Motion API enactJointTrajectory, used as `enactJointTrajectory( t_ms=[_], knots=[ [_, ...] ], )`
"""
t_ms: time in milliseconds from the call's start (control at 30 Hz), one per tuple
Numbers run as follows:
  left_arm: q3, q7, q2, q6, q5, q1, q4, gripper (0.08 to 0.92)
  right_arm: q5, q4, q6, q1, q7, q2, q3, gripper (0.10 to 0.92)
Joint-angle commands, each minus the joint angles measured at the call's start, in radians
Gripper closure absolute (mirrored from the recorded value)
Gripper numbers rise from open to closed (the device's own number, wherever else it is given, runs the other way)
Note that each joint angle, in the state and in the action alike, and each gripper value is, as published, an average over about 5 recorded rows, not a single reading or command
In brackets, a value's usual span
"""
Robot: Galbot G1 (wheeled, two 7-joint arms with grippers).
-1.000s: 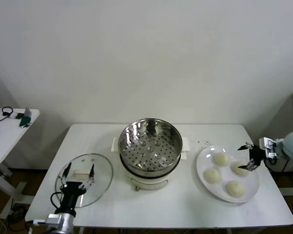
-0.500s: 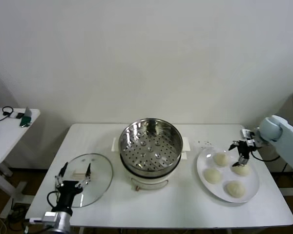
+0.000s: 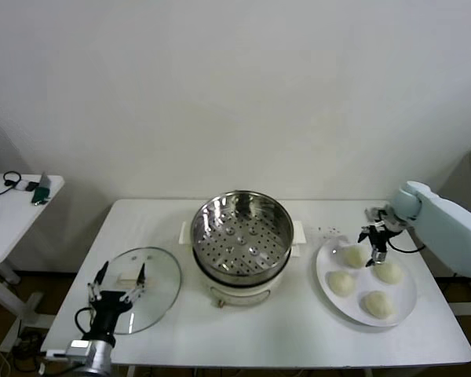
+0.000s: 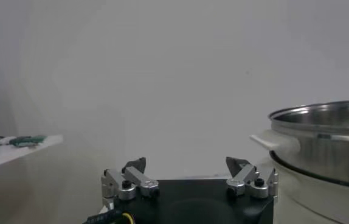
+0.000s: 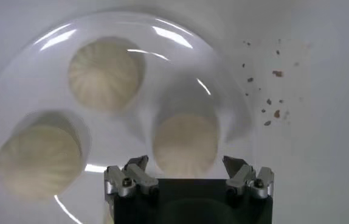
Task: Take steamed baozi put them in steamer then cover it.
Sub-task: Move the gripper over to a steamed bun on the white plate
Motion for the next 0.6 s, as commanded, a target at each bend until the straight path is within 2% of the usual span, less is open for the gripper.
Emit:
enactJointTrajectory(
  t_ms=[33,367,600],
  knots=[
    [0.0,0.0,0.003,0.002,-0.002,-0.002,0.0,0.177,-0.036,-0.054,0.01,0.004,-0.003,0.049,-0.016,0.203],
    [-0.004,-0.001,0.005,-0.003,-0.004,0.004,0.004,0.177,-0.044,-0.054,0.019,-0.006,-0.007,0.041,-0.014,0.211],
    [-0.003,-0.001,0.007,-0.004,-0.004,0.004,0.006,0.177,-0.042,-0.065,0.029,-0.012,-0.006,0.05,0.016,0.27]
  ],
)
